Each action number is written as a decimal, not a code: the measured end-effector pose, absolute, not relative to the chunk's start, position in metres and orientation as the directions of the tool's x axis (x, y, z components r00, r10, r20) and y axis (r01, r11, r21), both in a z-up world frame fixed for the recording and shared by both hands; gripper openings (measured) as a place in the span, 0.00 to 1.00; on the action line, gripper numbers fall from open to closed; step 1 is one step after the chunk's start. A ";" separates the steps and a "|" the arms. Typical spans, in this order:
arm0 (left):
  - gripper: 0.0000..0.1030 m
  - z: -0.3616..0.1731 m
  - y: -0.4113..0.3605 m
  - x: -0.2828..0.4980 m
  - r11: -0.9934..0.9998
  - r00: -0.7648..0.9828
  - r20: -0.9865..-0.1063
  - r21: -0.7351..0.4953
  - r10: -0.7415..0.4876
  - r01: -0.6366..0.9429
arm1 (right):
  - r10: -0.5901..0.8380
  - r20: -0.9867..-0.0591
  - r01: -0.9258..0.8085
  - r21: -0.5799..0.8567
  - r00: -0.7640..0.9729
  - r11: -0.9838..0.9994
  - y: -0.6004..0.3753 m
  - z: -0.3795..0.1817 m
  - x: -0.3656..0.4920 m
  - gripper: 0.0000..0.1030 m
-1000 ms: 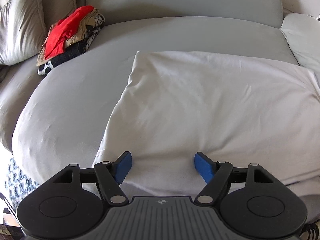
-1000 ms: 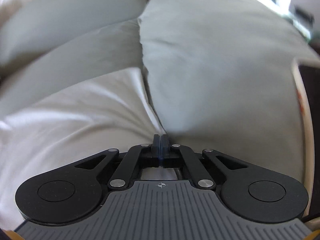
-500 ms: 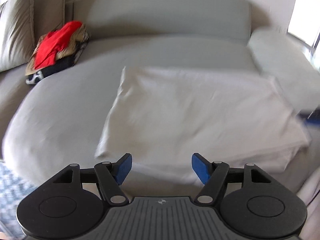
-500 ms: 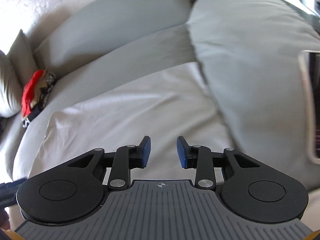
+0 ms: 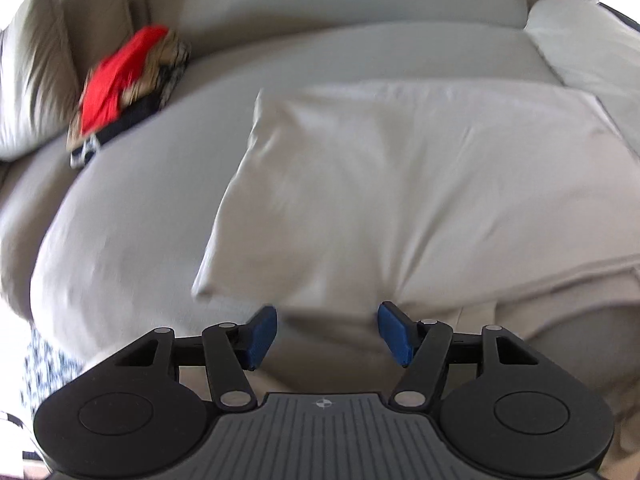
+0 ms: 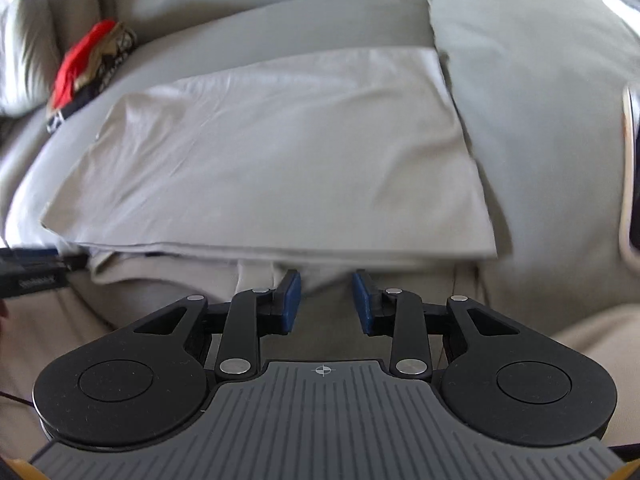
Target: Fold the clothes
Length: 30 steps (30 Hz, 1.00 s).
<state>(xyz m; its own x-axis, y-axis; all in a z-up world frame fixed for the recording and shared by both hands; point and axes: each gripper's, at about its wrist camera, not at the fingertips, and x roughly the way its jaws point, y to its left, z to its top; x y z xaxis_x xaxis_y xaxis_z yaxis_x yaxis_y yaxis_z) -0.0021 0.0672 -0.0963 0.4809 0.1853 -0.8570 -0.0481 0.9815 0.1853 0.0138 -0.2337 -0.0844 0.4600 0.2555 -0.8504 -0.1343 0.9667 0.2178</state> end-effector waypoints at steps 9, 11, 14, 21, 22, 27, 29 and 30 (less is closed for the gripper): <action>0.56 -0.064 0.116 -0.025 0.961 0.688 -0.705 -0.033 0.173 -0.276 | 0.366 -0.750 -0.093 0.381 0.551 0.920 -0.232 -0.070 0.009 0.36; 0.56 -0.067 0.139 -0.017 0.930 0.669 -0.718 -0.086 0.191 -0.358 | 0.375 -0.748 -0.094 0.390 0.548 0.916 -0.225 -0.070 0.011 0.36; 0.55 -0.073 0.171 -0.007 0.885 0.639 -0.750 -0.168 0.170 -0.433 | 0.381 -0.748 -0.109 0.387 0.544 0.916 -0.218 -0.069 0.009 0.36; 0.53 -0.090 0.184 0.003 0.887 0.624 -0.781 -0.295 -0.009 -0.355 | 0.348 -0.767 -0.088 0.360 0.538 0.929 -0.211 -0.073 0.019 0.37; 0.53 -0.092 0.184 0.005 0.891 0.620 -0.784 -0.292 -0.015 -0.348 | 0.343 -0.770 -0.086 0.355 0.537 0.931 -0.211 -0.074 0.021 0.37; 0.21 -0.094 0.174 0.004 0.917 0.618 -0.786 -0.239 0.009 -0.318 | 0.311 -0.790 -0.089 0.313 0.528 0.946 -0.204 -0.082 0.030 0.38; 0.04 -0.094 0.171 0.003 0.925 0.626 -0.780 -0.228 0.014 -0.305 | 0.297 -0.793 -0.096 0.292 0.532 0.951 -0.201 -0.084 0.032 0.40; 0.04 -0.093 0.170 0.001 0.925 0.625 -0.780 -0.212 0.034 -0.314 | 0.295 -0.795 -0.103 0.285 0.530 0.953 -0.199 -0.084 0.032 0.42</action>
<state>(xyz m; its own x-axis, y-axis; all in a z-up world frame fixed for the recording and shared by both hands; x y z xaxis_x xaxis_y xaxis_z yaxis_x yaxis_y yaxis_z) 0.0011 0.1700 -0.0929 0.6251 0.0335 -0.7798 -0.3143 0.9253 -0.2121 0.0319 -0.1994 -0.0842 0.5305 0.2951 -0.7947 -0.1026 0.9529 0.2853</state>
